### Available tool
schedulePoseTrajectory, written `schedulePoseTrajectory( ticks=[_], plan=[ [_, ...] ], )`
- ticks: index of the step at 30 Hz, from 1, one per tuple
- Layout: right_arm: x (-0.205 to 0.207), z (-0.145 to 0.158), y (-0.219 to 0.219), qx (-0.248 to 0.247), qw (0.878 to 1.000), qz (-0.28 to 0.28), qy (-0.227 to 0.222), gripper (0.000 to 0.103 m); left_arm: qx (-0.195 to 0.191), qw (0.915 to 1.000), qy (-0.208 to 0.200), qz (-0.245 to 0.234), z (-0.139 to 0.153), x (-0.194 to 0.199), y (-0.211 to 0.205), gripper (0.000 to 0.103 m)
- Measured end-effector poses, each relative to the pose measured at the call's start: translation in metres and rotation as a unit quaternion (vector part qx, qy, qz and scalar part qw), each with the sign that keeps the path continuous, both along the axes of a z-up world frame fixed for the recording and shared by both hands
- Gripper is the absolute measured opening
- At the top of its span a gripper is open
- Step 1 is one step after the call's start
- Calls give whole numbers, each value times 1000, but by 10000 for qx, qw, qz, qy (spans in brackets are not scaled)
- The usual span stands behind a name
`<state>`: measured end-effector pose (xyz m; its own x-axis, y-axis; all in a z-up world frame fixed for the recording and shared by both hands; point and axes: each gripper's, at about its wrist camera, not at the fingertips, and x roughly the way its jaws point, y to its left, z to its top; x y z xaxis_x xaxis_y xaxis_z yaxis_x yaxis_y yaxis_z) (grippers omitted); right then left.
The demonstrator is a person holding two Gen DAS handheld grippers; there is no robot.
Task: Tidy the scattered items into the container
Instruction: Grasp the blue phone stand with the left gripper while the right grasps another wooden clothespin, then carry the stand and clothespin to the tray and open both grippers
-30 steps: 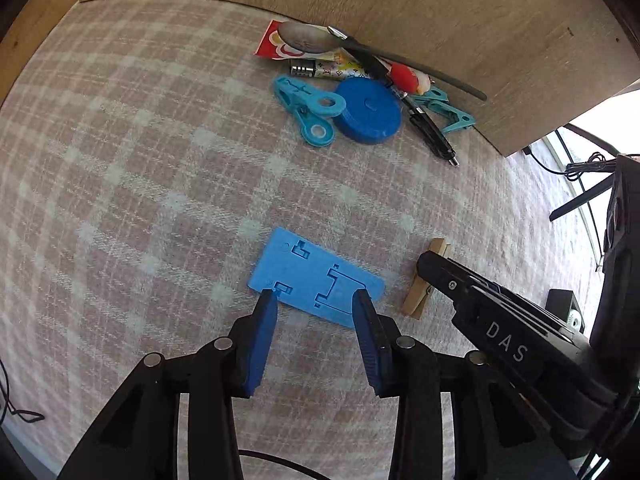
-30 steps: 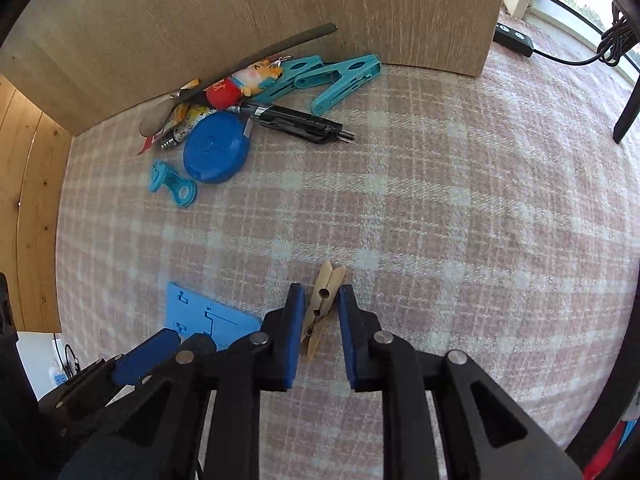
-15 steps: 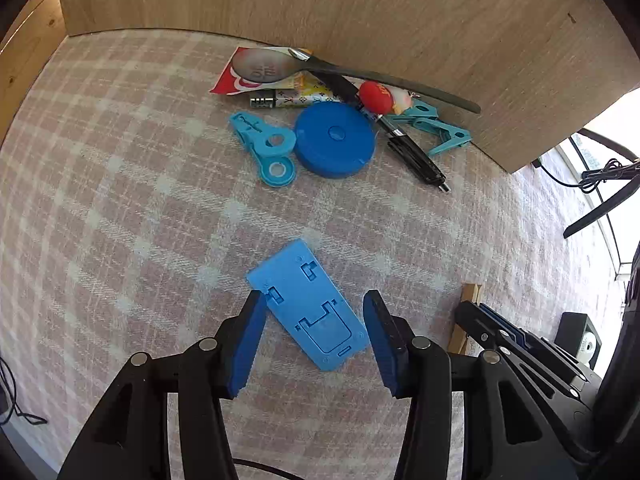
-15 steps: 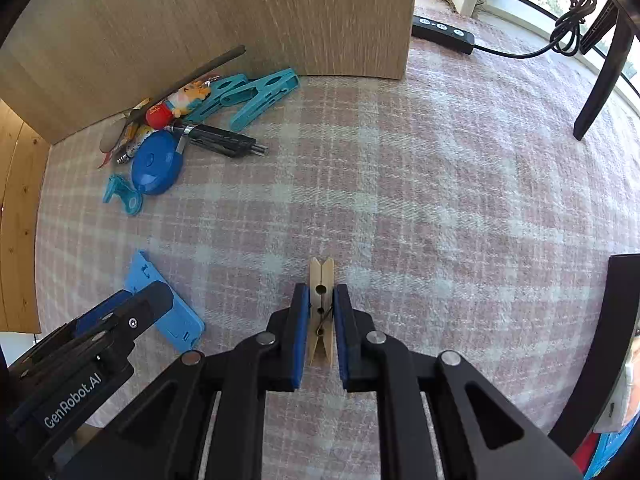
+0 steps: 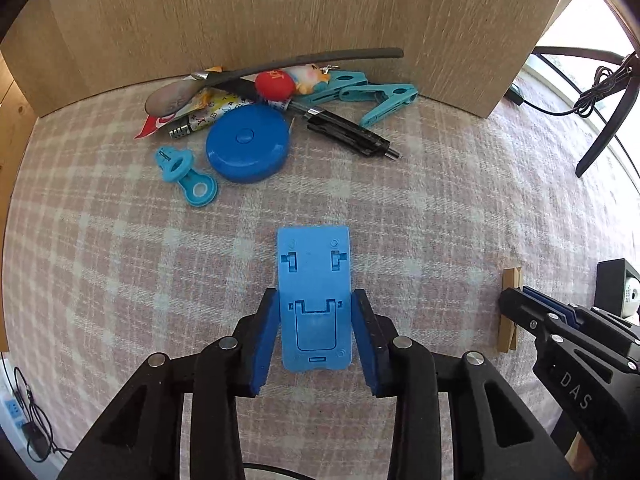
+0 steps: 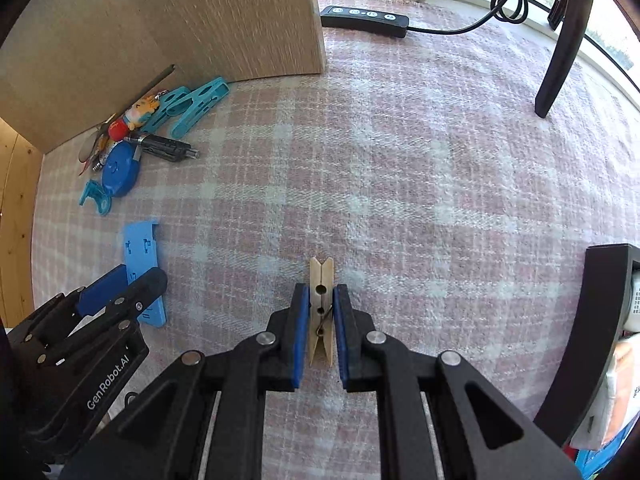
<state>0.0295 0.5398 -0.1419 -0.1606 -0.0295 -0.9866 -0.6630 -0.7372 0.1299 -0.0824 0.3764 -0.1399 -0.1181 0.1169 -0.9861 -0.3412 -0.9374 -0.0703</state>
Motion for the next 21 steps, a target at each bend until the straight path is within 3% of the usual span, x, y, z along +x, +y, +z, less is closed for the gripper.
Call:
schedulePoseTrajectory(
  ticks=[5,12,14,21],
  plan=[
    [18,9,-1,1,9999,32,124,13,112,9999,38,40,9,14,-10,34],
    [56,54,3,45,9983,-92,570,13,410,9976,307,-463,48,55,9,34],
    [76,67,6,75,9974,-165,693,13,543,9955,345,-696,57,42,10,34],
    [165,101,45,242,9933,-722,869,13,934,9799,408,-1717,116,89,107,34]
  ],
)
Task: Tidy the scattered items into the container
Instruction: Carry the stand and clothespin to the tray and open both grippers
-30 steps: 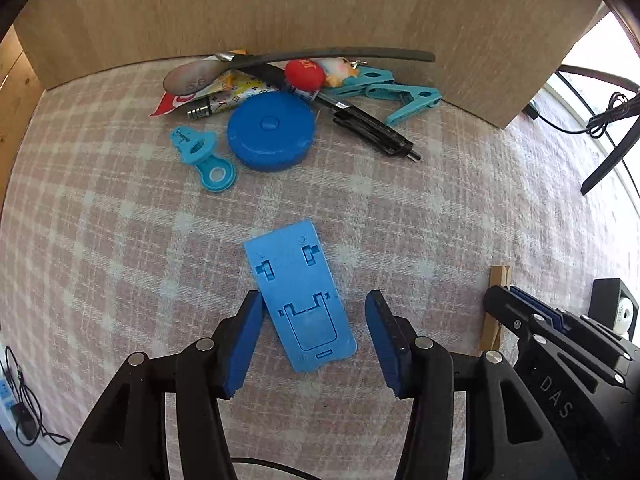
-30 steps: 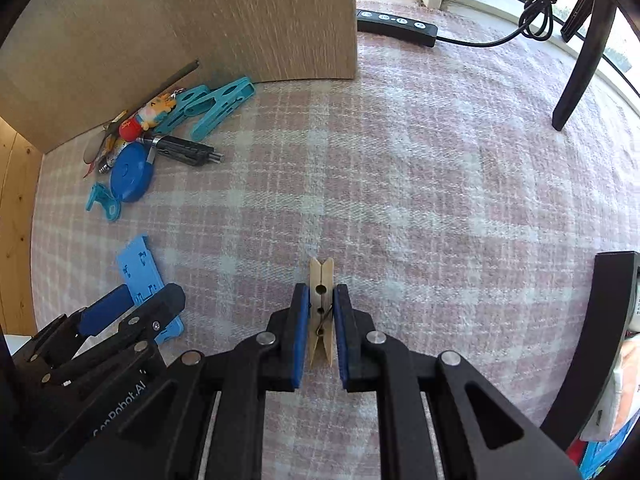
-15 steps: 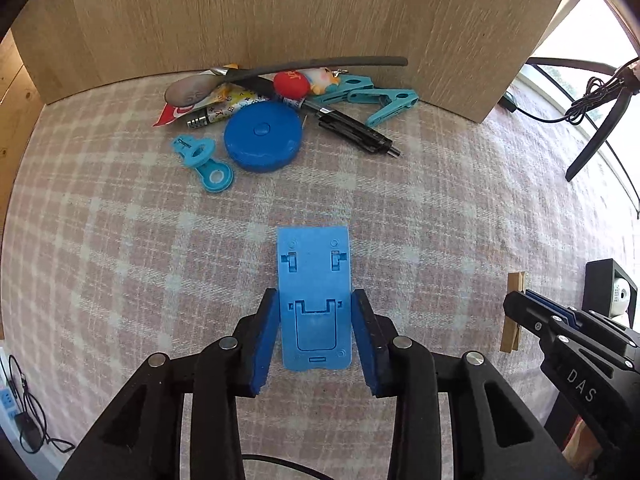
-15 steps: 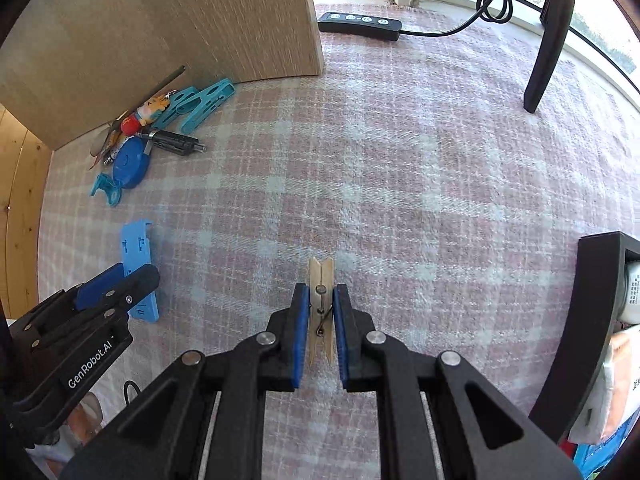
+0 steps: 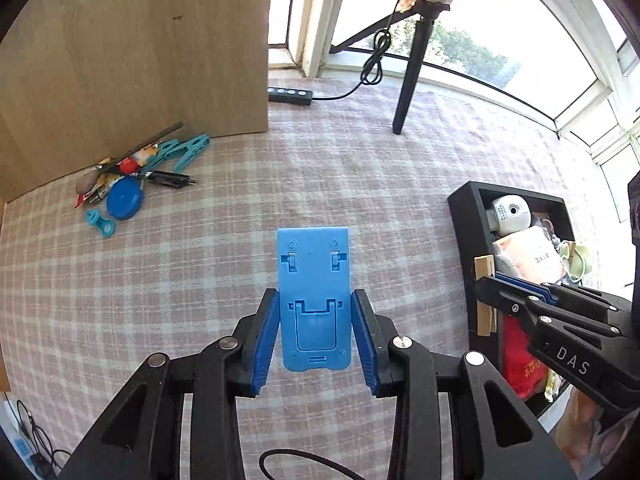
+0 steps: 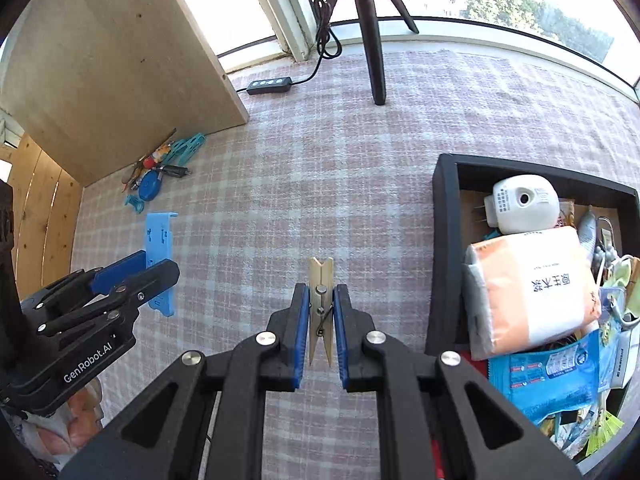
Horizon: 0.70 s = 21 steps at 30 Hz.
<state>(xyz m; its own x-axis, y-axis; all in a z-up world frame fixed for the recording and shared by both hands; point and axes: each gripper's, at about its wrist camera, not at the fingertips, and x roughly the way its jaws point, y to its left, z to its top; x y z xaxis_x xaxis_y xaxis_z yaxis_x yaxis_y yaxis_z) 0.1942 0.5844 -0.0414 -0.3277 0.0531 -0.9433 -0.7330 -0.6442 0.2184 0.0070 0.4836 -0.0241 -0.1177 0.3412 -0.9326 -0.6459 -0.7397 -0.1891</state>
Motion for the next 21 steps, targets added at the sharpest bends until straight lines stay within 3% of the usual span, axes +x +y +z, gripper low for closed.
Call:
schedulePoseTrajectory(
  ticks=[5,12,21],
  plan=[
    [75,11,18,112,9984,-560,3,13,227,9958,13,-886,24,61,46,34],
    [196,31,38,319,9873,-1552,-91,13,405,9802,-19,-1940,46,143,108,34],
    [278,27,48,292,9725,-2299,-253,13,413,9615,50,-2716,59,209,160,34]
  ],
)
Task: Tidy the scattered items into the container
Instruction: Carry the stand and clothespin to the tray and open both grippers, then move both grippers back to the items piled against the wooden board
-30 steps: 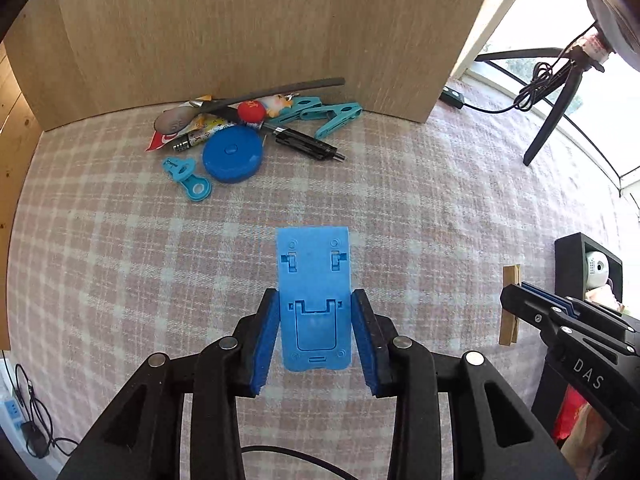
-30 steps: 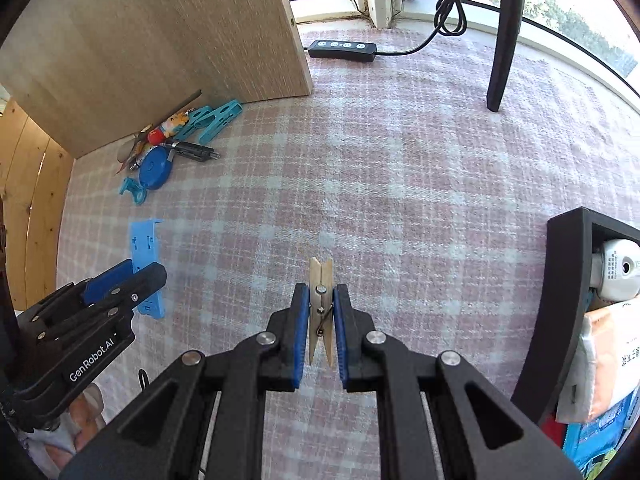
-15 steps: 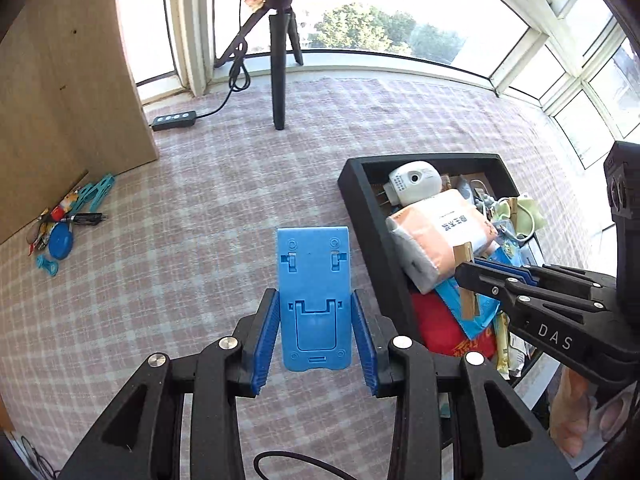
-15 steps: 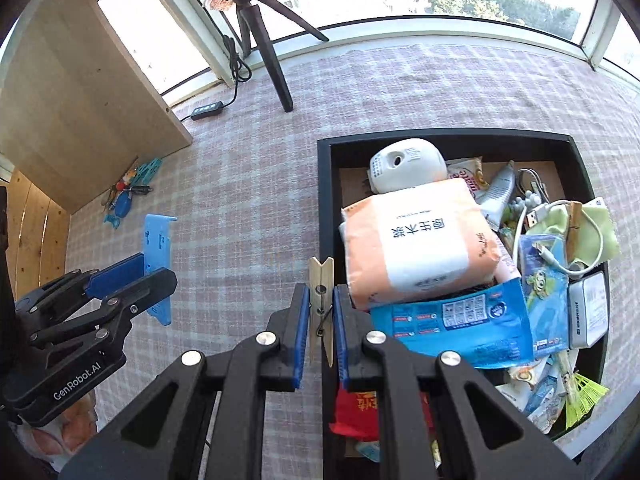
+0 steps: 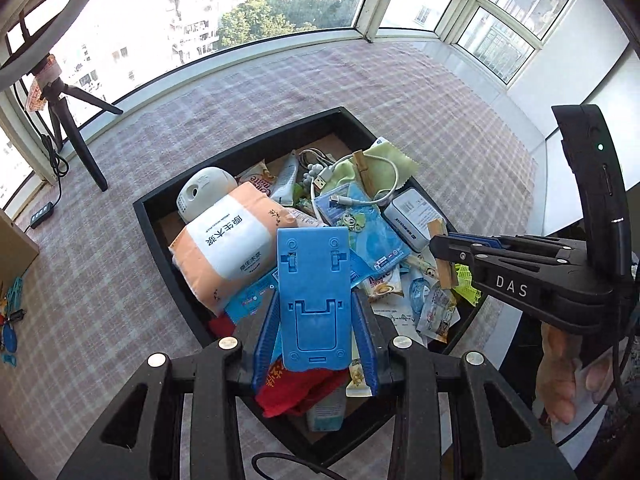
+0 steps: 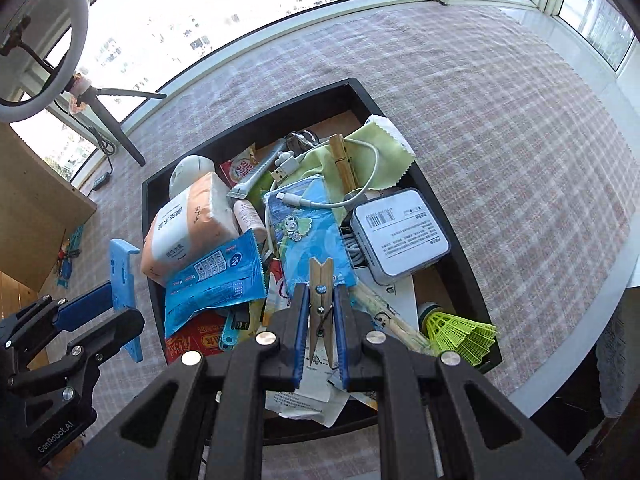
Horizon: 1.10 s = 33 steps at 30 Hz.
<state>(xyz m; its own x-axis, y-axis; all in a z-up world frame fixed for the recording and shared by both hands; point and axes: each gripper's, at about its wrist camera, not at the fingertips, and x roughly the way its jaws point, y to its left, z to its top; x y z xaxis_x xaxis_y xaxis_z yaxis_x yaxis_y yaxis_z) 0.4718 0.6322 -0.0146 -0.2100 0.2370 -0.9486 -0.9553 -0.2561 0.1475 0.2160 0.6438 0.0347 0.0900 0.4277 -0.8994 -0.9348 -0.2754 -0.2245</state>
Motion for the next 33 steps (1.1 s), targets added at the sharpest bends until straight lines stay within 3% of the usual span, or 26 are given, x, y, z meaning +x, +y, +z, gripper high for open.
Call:
schedulePoseTrajectory(
  ticks=[3,4,5,6,8,16,26,30,33],
  plan=[
    [9,0,0,24,9999,-66,82,13,36,9999,-7,-138,1,10,8,35],
    [10,1,0,69,9999,-62,80,13,-16,9999,30,-149,0,12,11,40],
    [10,2,0,92,9999,-68,5,23,-86,9999,62,-125,-2,12,13,53],
    [11,3,0,142,9998,-99,-21,36,-106,9999,63,-85,-3,10,13,56],
    [11,8,-2,284,9995,-135,14,45,-120,9999,63,-40,-6,5,9,57],
    [-19,19,-3,384,9990,215,49,45,-127,9993,142,334,-7,-34,-25,55],
    [-135,18,-27,532,9876,1437,328,46,-258,9900,248,1366,-27,-143,-121,55],
    [-198,4,-44,330,9780,2008,451,46,-372,9783,231,2023,-44,-206,-179,52],
    [-250,-5,-62,313,9688,2415,460,46,-477,9634,175,2631,-59,-256,-225,51]
  ],
)
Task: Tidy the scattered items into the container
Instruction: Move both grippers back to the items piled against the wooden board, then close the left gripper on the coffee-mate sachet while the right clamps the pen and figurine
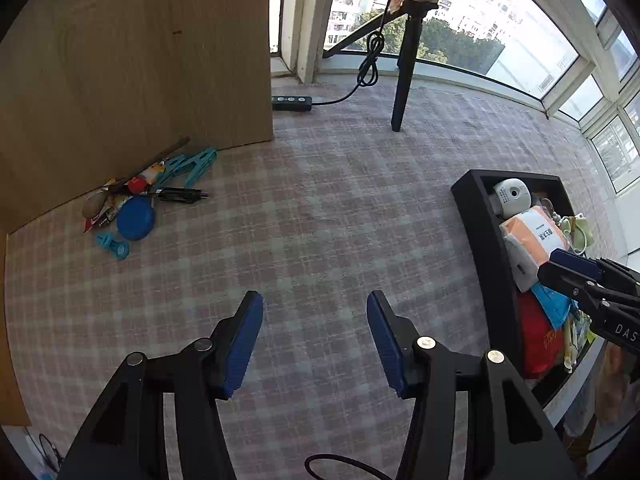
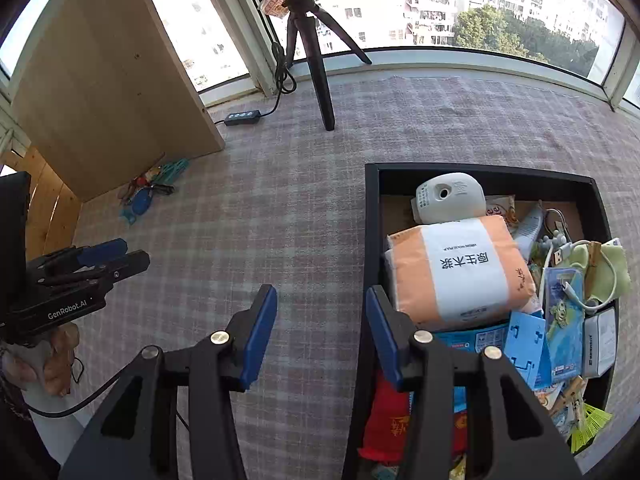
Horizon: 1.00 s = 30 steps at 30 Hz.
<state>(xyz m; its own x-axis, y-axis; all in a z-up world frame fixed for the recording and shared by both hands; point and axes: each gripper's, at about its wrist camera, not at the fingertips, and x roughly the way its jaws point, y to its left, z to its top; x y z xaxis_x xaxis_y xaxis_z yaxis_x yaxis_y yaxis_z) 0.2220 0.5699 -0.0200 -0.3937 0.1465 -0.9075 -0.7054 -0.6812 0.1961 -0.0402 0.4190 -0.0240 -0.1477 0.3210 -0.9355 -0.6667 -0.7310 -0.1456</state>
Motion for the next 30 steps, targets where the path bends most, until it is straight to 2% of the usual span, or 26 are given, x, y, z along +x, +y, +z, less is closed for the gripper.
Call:
schedulePoseTrajectory(
  ticks=[4,7,10,14,21,26,30],
  plan=[
    [-66,-11,-19,-129,9990,412,86,46,-49,9964,0,841,-16,-65,-58,51],
    [-115,-17,-29,-194,9977,623,162,46,-87,9914,85,1304,-24,-107,-89,51],
    [-160,-21,-36,-277,9965,725,308,46,-33,9863,127,1642,-33,-143,-108,50],
    [-215,-30,-43,-357,9958,768,356,46,188,9788,-73,2040,-49,-180,-123,46],
    [-286,-57,-41,-641,9963,449,354,46,617,9676,-290,2432,-72,-213,-119,40],
    [-308,-73,-36,-704,9970,137,300,46,864,9634,-472,2494,-87,-223,-107,38],
    [-316,-83,-34,-802,9963,-46,289,46,960,9620,-439,2519,-94,-226,-100,38]
  ],
)
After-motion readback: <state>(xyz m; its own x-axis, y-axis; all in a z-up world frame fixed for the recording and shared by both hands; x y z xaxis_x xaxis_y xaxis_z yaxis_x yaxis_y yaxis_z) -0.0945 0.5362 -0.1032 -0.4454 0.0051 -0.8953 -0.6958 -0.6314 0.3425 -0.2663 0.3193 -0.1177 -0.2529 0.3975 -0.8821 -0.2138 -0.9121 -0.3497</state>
